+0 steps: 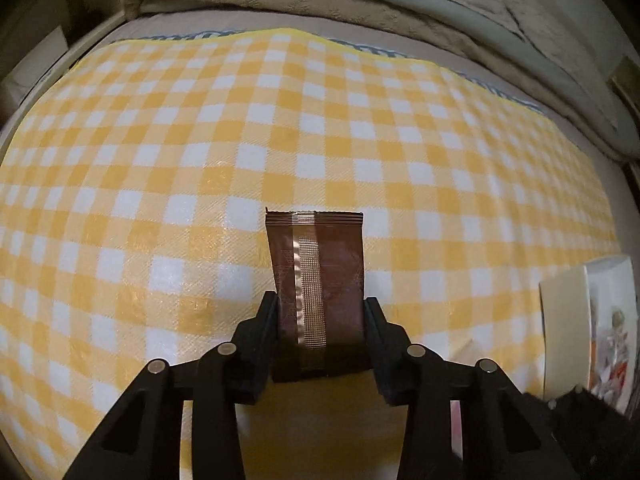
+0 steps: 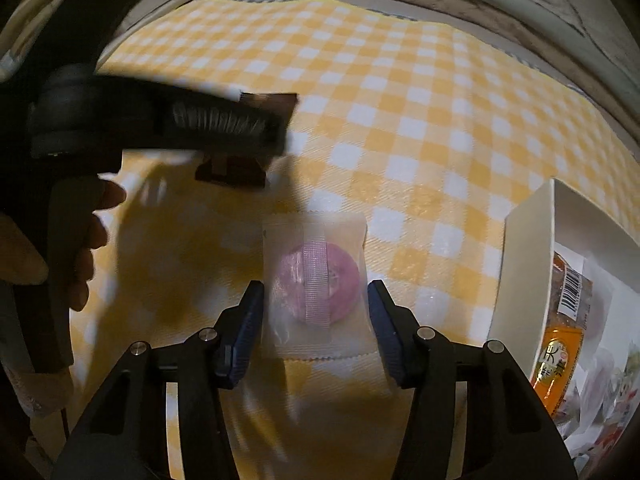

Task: Organize snacks
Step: 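Carry the chocolate bar and pink packet over the white tray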

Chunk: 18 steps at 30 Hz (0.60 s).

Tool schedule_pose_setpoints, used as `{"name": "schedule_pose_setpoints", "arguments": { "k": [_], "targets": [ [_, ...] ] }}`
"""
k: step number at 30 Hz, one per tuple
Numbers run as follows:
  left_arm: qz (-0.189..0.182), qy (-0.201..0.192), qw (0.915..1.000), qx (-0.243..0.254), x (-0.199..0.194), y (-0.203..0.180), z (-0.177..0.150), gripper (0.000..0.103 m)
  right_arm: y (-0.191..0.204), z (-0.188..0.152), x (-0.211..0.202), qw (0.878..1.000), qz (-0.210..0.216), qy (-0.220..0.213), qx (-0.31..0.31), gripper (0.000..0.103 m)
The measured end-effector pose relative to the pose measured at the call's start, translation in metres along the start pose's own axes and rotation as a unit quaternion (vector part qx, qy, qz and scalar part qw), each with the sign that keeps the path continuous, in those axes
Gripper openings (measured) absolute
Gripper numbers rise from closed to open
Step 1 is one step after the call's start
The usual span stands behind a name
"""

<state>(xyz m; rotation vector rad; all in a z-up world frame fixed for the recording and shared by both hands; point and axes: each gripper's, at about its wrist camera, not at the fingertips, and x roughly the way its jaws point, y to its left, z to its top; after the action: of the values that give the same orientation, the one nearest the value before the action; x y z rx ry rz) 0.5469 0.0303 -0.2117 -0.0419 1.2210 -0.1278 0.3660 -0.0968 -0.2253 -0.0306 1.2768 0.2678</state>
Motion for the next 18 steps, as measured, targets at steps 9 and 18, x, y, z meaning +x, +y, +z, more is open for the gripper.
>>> {"name": "schedule_pose_setpoints", "arguments": {
  "k": [9, 18],
  "targets": [
    [-0.010, -0.013, 0.9998, -0.007, -0.040, 0.018, -0.012, 0.039, -0.014, 0.000, -0.019, 1.000, -0.005, -0.019, 0.002, 0.051],
    [-0.012, -0.063, 0.9977, -0.021, -0.112, 0.022, -0.029, 0.039, -0.009, 0.000, -0.072, 0.997, -0.016, -0.078, -0.003, 0.051]
  ]
}}
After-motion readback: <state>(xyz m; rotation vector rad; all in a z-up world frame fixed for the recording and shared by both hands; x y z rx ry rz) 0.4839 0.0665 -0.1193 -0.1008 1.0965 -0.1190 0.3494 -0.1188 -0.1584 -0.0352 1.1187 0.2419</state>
